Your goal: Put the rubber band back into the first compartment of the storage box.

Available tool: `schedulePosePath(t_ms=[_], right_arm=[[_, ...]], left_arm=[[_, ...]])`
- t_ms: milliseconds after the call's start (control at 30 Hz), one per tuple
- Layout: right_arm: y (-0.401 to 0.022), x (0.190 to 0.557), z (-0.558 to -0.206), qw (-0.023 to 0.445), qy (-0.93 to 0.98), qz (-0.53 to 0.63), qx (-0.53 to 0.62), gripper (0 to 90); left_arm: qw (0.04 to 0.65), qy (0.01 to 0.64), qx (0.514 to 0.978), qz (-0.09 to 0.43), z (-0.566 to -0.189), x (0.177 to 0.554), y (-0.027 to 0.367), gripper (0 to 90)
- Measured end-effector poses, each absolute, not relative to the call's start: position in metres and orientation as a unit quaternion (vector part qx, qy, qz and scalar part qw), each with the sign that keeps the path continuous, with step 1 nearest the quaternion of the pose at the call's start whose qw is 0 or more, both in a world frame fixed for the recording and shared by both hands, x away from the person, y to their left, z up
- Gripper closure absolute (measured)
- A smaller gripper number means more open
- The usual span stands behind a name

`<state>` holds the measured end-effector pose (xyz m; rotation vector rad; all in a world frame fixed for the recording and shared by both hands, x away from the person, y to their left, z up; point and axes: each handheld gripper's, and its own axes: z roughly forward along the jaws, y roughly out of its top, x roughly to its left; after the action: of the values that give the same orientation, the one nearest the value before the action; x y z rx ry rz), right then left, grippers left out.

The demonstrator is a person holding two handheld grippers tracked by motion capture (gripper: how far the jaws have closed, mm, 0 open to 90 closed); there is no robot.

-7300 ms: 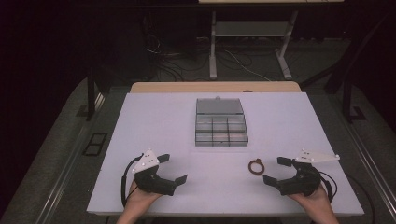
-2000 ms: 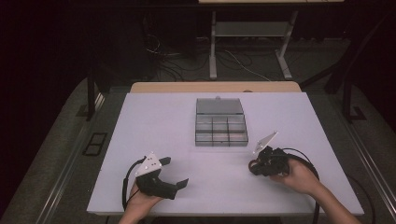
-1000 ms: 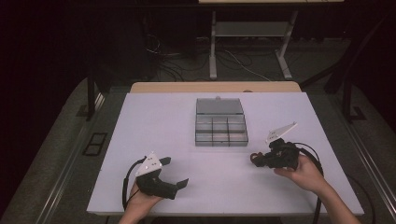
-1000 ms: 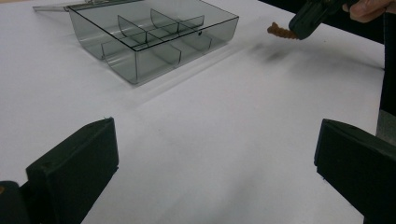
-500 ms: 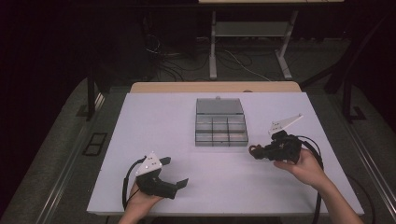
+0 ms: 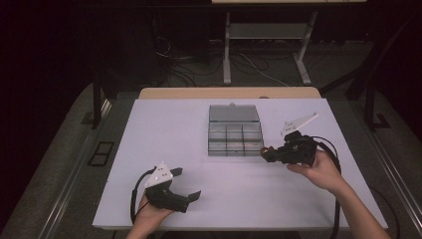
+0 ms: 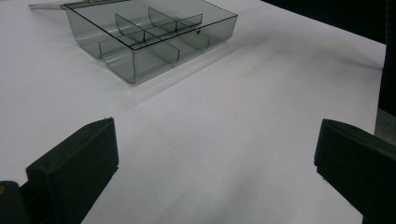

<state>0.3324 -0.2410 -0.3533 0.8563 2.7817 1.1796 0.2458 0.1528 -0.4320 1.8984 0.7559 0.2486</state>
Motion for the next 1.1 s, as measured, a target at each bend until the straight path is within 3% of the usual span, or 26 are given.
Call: schedulePosePath(t_ms=[1100], right_arm=[[-0.188, 0.366, -0.326, 0.012, 0.898, 0.367, 0.241, 84.8]], left_arm=[[0.516, 0.311, 0.791, 0.102, -0.431, 0.246, 0.153, 0.0]])
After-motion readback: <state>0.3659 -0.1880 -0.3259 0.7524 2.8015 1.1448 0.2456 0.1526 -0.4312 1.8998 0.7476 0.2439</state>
